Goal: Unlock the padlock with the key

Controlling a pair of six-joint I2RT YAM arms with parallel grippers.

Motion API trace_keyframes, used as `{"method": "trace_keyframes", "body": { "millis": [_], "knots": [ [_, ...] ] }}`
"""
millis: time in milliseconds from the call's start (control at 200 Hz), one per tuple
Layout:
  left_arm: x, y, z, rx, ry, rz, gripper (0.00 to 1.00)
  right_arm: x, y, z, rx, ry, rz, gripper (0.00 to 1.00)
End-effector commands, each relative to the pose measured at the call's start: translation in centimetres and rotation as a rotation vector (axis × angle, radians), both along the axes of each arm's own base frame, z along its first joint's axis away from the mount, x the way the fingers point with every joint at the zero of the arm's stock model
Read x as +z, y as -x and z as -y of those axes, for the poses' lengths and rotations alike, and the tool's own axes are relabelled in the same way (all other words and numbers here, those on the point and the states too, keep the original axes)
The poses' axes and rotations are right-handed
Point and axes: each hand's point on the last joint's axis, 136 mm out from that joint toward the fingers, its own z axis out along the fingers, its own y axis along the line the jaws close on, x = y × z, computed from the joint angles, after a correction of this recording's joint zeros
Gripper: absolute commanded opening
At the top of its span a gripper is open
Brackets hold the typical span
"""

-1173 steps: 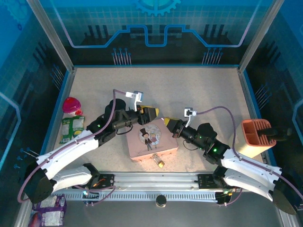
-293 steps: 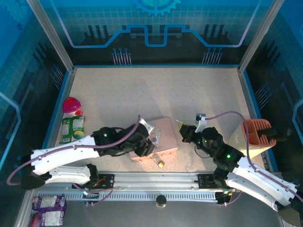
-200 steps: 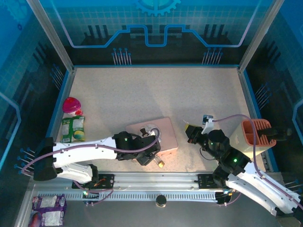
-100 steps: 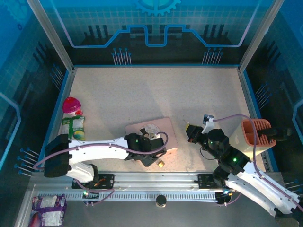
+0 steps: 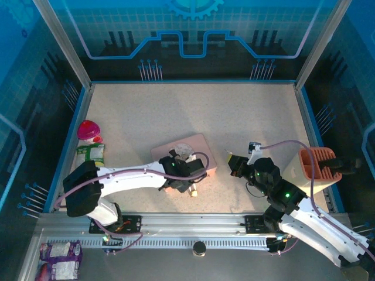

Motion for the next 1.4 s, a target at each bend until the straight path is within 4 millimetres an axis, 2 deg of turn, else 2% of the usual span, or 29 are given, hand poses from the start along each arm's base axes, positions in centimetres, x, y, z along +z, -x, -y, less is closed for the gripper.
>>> {"method": "trace_keyframes", "body": {
  "millis": [0,265,390,475,525,605,695,800,871,996,1126,1396],
  "knots": [
    [-0.6,-2.8,-0.3,0.002,-0.014,0.055,0.69,0.7,-0.3,-0.1,-0.006,-0.041,0.009,0.00],
    [-0.2,-7.4,-1.7,0.075,0.014,0.105,0.68,0.2,-0.1,-0.2,-0.006,-0.055,-0.012,0.00],
    [0.3,-9.5,-3.4,0.146,-0.001,0.134,0.69,-0.1,-0.1,-0.3,-0.004,-0.058,-0.023,0.00],
    [0.8,-10.2,-4.3,0.197,0.013,0.143,0.69,-0.2,-0.1,-0.4,-0.003,-0.058,-0.029,0.00],
    [1.2,-10.0,-4.1,0.213,0.044,0.141,0.69,-0.3,-0.1,-0.4,-0.001,-0.057,-0.033,0.00],
    [1.6,-8.2,-2.1,0.200,0.176,0.080,0.70,-0.5,-0.1,-0.6,0.000,-0.059,-0.041,0.00],
    [3.4,-6.3,-0.9,0.230,0.295,0.087,0.70,-0.6,-0.1,-0.8,0.007,-0.066,-0.046,0.00],
    [5.6,-4.2,0.1,0.323,0.468,0.105,0.69,-1.1,-0.2,-0.9,0.009,-0.072,-0.055,0.00],
    [5.9,-3.1,0.7,0.402,0.590,0.099,0.69,-1.3,-0.3,-1.0,0.009,-0.069,-0.057,0.00],
    [5.1,-1.9,2.6,0.471,0.735,0.063,0.68,-0.9,-0.4,-1.3,0.023,-0.059,-0.054,0.00],
    [4.4,-2.0,4.2,0.492,0.790,0.055,0.69,-0.6,-0.1,-1.7,0.047,-0.063,-0.060,0.00],
    [0.8,-3.8,3.8,0.638,0.792,0.083,0.72,-1.0,0.4,-1.6,0.059,-0.065,-0.073,0.00]
  ]
}}
